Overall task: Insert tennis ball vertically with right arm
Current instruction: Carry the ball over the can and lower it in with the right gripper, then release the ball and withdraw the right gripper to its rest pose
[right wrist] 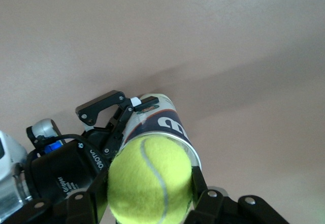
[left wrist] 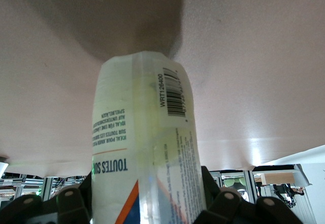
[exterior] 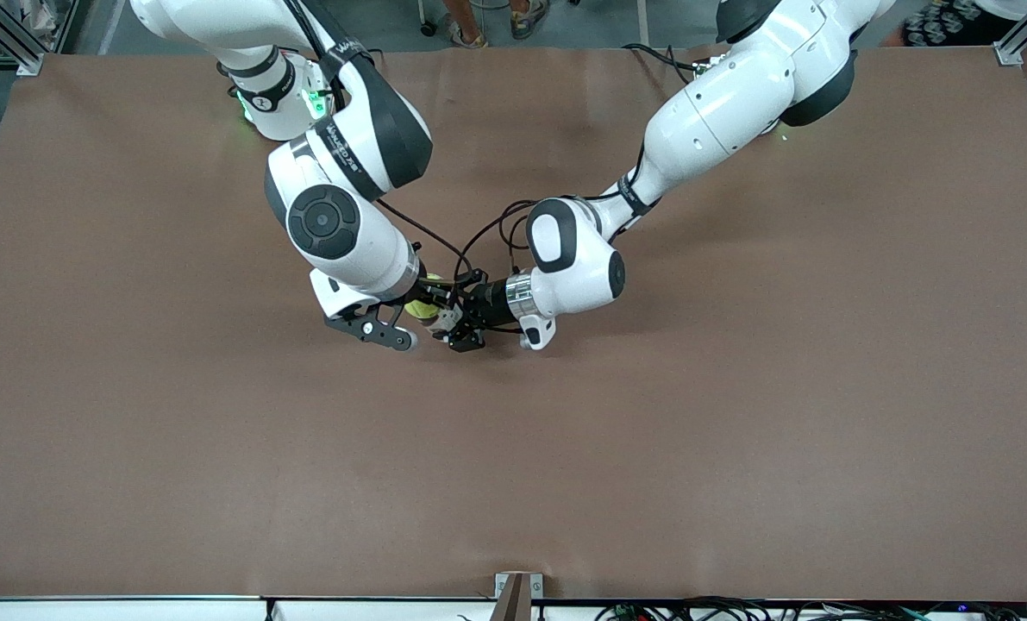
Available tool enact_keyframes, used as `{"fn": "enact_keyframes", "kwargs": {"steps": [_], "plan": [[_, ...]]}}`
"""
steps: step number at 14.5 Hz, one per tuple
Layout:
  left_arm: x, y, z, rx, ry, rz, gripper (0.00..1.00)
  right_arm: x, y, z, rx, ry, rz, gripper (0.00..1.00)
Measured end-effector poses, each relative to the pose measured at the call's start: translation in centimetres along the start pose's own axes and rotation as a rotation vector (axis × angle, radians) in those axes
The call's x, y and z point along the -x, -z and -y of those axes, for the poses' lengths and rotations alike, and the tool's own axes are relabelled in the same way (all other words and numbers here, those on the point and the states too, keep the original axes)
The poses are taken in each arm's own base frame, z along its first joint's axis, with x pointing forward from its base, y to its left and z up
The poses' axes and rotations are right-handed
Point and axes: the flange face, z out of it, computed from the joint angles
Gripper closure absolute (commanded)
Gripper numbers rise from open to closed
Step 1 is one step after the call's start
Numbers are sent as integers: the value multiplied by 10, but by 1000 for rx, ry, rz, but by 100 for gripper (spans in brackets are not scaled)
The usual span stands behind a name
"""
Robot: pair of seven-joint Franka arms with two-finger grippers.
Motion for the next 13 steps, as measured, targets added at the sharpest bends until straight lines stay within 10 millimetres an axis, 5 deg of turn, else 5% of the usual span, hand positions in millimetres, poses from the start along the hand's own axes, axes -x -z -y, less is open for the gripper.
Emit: {"fn": "enact_keyframes", "kwargs": {"steps": [1, 2, 9, 13], "plan": [[0, 0, 0, 0, 0, 0, 23, 0, -2, 0, 5, -1, 4, 9], [0, 0, 0, 0, 0, 0, 23, 0, -2, -1, 7, -1, 6, 0], [-2, 3, -3, 7, 2, -1, 23, -6, 17, -14, 27, -12, 20, 0], [-3, 3, -4, 7, -1, -3, 23, -27, 74, -78, 45, 35, 74, 0]]}}
